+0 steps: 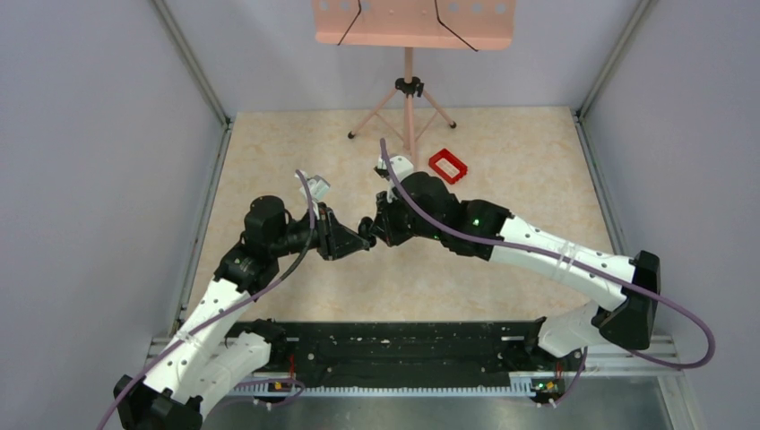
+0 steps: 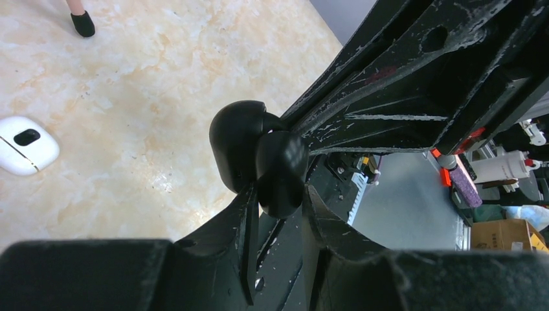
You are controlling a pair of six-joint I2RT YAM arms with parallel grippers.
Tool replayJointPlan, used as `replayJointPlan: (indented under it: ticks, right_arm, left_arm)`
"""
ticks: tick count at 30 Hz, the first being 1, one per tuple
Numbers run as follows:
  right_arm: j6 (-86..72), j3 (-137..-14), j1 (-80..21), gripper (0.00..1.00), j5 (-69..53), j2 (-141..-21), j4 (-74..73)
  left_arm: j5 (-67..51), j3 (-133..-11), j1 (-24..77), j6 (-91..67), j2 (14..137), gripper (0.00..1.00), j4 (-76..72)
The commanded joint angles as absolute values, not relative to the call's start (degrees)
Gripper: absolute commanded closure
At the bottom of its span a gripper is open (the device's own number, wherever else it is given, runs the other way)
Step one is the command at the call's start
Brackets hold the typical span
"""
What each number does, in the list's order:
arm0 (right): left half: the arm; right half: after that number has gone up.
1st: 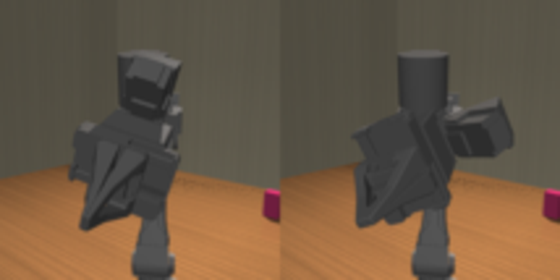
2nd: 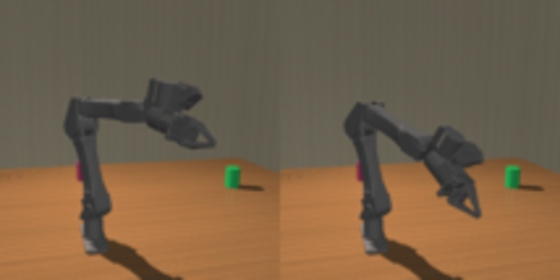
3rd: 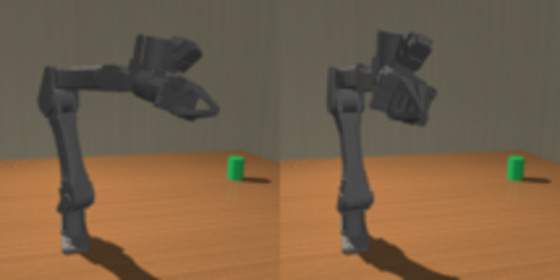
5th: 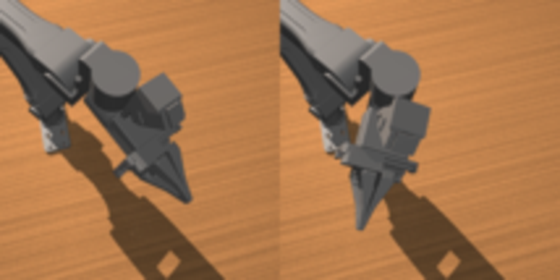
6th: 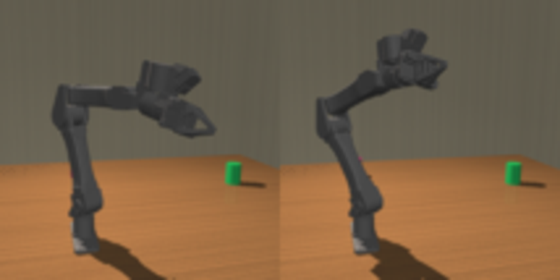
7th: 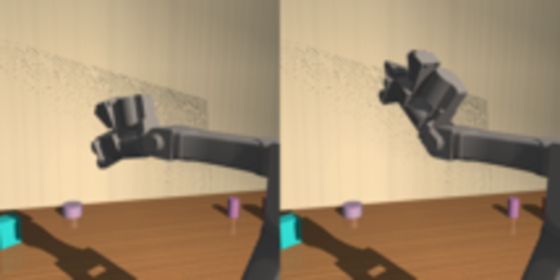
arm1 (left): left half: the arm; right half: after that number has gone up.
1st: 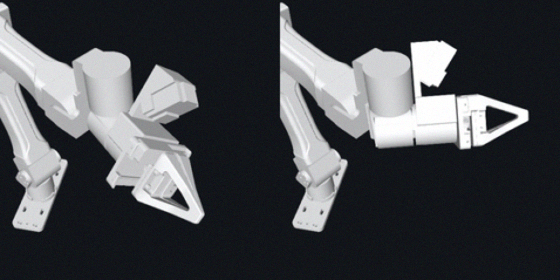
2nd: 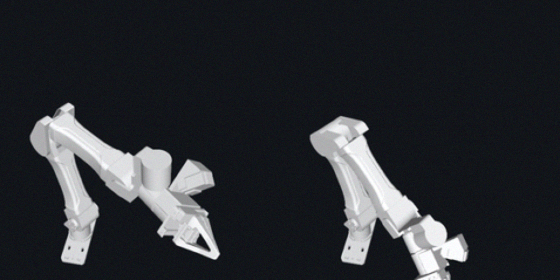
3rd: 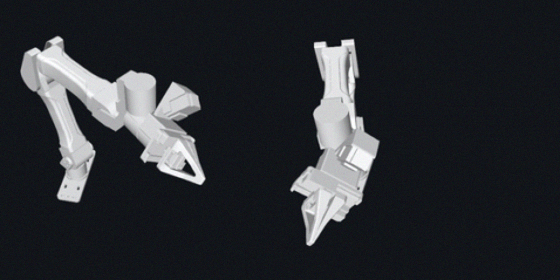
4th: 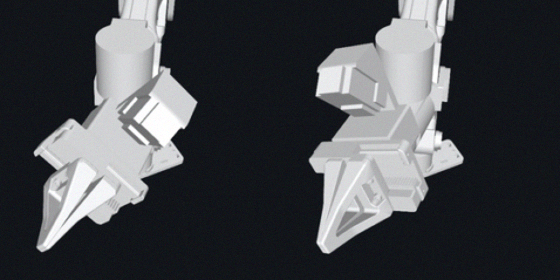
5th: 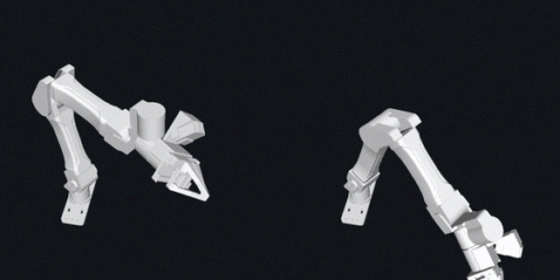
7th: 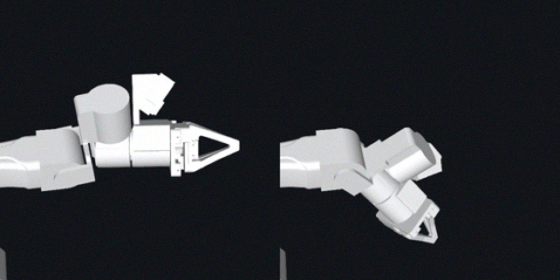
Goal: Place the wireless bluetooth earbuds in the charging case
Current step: Insert the right earbud into the right side groove of the charging case.
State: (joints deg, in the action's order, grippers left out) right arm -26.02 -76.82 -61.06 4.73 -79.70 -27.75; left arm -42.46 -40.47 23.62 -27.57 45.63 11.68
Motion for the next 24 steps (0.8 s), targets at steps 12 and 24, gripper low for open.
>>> replayJointPlan:
  ticks: [12, 24]
  right_arm:
    - [-24.31, -84.24, -65.20, 0.80, 11.42, -83.96, -30.60]
    - [-25.84, -80.36, -65.20, 0.69, 13.54, -79.26, -29.77]
  left_arm:
    - [-45.09, -43.70, 24.08, -28.00, 46.05, 1.00, 8.93]
    - [-45.06, -44.36, 24.08, -26.76, 53.27, 1.00, 12.39]
